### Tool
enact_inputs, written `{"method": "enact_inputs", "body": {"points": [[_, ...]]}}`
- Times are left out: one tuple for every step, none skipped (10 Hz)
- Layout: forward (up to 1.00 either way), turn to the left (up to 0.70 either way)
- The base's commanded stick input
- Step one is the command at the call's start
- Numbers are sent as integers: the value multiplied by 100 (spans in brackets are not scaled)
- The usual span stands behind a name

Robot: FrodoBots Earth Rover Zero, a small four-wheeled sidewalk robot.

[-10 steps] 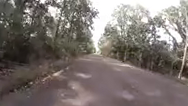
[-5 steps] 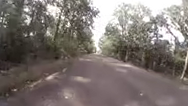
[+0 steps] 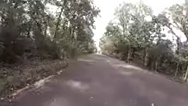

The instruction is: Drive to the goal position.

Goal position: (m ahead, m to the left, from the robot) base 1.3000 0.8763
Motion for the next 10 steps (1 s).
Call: {"method": "enact_inputs", "body": {"points": [[6,-3],[5,-3],[6,-3],[5,-3],[5,-3],[5,-3],[5,-3],[5,-3],[5,-3],[6,-3]]}}
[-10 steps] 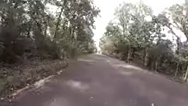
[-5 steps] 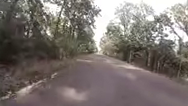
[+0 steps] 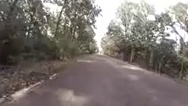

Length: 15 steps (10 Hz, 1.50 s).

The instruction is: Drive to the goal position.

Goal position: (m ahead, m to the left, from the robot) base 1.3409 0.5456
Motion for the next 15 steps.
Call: {"method": "enact_inputs", "body": {"points": [[6,-3],[5,-3],[5,-3],[5,-3],[5,-3],[5,-3],[6,-3],[5,-3],[5,-3],[6,-3],[6,-3],[5,-3],[5,-3],[6,-3],[5,-3]]}}
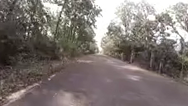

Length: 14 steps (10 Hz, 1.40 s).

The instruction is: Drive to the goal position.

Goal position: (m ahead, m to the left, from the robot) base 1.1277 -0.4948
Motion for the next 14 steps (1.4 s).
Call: {"method": "enact_inputs", "body": {"points": [[5,-3],[5,-3],[5,-3],[5,-3],[5,-3],[6,-3],[5,-3],[5,-3],[6,-3],[6,-3],[5,-3],[5,-3],[5,-3],[5,-3]]}}
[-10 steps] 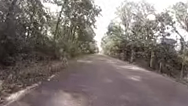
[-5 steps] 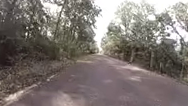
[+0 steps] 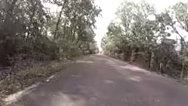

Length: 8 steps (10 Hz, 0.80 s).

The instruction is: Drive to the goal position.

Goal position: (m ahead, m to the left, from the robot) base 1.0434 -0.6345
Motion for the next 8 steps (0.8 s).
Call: {"method": "enact_inputs", "body": {"points": [[5,-3],[5,-3],[6,-3],[6,-3],[6,-3],[5,-3],[6,-3],[6,-3]]}}
